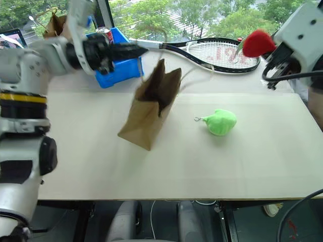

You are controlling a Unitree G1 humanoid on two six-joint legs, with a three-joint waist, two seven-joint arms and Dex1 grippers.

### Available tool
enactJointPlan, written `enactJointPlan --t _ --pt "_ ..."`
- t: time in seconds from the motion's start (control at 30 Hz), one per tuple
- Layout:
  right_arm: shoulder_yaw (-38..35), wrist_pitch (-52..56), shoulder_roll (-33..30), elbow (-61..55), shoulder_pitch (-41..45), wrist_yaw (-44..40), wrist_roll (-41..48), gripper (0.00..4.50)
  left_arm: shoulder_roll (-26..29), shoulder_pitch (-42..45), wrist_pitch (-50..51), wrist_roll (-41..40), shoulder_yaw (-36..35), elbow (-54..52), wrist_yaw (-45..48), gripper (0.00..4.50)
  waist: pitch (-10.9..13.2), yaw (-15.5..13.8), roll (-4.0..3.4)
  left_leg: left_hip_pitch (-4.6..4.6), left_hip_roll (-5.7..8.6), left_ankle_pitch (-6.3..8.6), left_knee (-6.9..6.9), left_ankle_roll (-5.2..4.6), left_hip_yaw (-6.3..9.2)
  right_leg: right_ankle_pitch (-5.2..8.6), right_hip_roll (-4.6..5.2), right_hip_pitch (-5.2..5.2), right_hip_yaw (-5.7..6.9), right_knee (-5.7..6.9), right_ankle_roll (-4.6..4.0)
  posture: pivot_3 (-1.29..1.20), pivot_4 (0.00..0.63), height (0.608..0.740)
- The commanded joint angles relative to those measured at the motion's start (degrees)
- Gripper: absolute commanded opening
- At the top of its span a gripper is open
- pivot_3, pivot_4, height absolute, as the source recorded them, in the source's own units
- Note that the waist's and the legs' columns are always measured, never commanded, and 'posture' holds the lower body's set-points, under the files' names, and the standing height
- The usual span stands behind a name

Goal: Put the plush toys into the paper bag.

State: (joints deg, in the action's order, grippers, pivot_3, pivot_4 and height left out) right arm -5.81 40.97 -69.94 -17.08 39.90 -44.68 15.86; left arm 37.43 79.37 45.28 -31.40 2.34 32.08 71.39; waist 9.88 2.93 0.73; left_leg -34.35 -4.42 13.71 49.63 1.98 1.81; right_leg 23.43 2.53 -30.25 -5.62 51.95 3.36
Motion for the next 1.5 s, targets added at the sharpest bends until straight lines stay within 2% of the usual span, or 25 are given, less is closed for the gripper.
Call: enactJointPlan --t 0.03,0.23,0.33,0.43,0.53,0.7,0.83,1.1,1.33,1.5 --pt "-4.11 2.08 1.20 -3.86 1.53 1.84 0.96 0.04 0.45 5.86 -9.24 6.39 3.28 9.04 8.04 0.00 0.01 -0.19 -0.01 0.00 0.00 0.00 0.00 0.00 0.00 0.00 0.00 0.00 0.01 -0.02 0.00 0.00 0.150 0.656" --pt "-6.46 3.64 1.14 -5.06 -0.21 2.02 0.59 0.04 -1.27 12.65 -20.66 13.34 7.02 19.54 19.60 0.00 0.06 -0.56 0.02 -0.13 0.00 0.00 0.01 0.00 0.01 0.01 0.02 -0.02 0.05 -0.12 0.01 0.00 0.150 0.656" --pt "-8.10 4.18 0.77 -5.70 -1.43 1.84 0.53 0.04 -3.34 12.97 -21.77 11.39 9.44 19.21 21.11 0.00 0.08 -0.49 0.02 -0.16 0.00 0.00 0.00 0.00 0.01 0.01 0.02 -0.03 0.06 -0.14 0.01 0.00 0.150 0.656" --pt "-10.50 4.03 -0.09 -6.95 -2.52 0.08 1.77 0.04 -5.93 9.51 -17.64 6.68 11.03 13.32 21.11 0.00 0.12 -0.51 -0.05 -0.14 -0.01 0.00 -0.02 0.00 0.02 0.01 0.02 -0.03 0.06 -0.08 0.02 0.00 0.150 0.656" --pt "-11.13 3.72 -0.15 -10.96 -3.51 -4.28 6.01 0.04 -8.00 6.04 -10.19 3.83 8.91 8.01 20.99 0.00 0.18 -0.34 -0.16 -0.13 -0.01 0.00 -0.01 0.00 0.01 0.01 0.03 -0.02 0.03 -0.05 0.02 0.00 0.150 0.656" --pt "-10.46 7.07 1.60 -17.09 -4.70 -6.30 12.78 0.04 -9.99 -2.82 4.46 -1.40 5.18 -6.26 14.50 0.00 0.19 1.00 -0.16 -0.06 -0.06 -0.01 -0.03 -0.02 0.08 0.01 -0.05 -0.01 0.06 0.09 0.02 0.00 0.150 0.656" --pt "-9.25 10.56 1.80 -20.64 -7.99 -5.93 15.71 0.04 -11.39 -11.43 14.40 -6.09 1.09 -17.81 5.04 0.00 0.19 1.02 -0.16 0.15 -0.06 -0.02 -0.03 -0.03 0.11 0.01 -0.04 0.20 0.06 0.10 0.01 0.00 0.150 0.656" --pt "2.75 10.37 6.38 -21.16 -9.25 -1.11 12.03 0.04 -17.24 -13.79 23.11 -12.46 -9.20 -21.78 -11.74 0.00 0.20 0.63 -0.15 0.17 0.00 -0.10 0.11 -0.13 0.11 -0.03 -0.02 0.27 0.06 0.12 0.03 0.00 0.150 0.656" --pt "14.12 8.24 13.55 -17.47 -8.51 1.99 5.50 0.04 -23.18 -14.84 29.04 -19.27 -17.66 -25.10 -24.72 0.00 0.19 0.50 -0.15 0.16 0.01 -0.10 0.11 -0.13 0.12 -0.04 -0.02 0.26 0.05 0.14 0.04 0.00 0.150 0.656" --pt "29.65 1.36 14.61 -12.60 -1.83 -1.25 -7.97 0.04 -24.53 -16.59 30.81 -22.57 -18.19 -28.23 -28.79 0.00 0.19 0.61 -0.16 0.18 0.03 -0.12 0.11 -0.09 0.12 -0.05 -0.02 0.25 0.05 0.15 0.03 0.00 0.150 0.656"
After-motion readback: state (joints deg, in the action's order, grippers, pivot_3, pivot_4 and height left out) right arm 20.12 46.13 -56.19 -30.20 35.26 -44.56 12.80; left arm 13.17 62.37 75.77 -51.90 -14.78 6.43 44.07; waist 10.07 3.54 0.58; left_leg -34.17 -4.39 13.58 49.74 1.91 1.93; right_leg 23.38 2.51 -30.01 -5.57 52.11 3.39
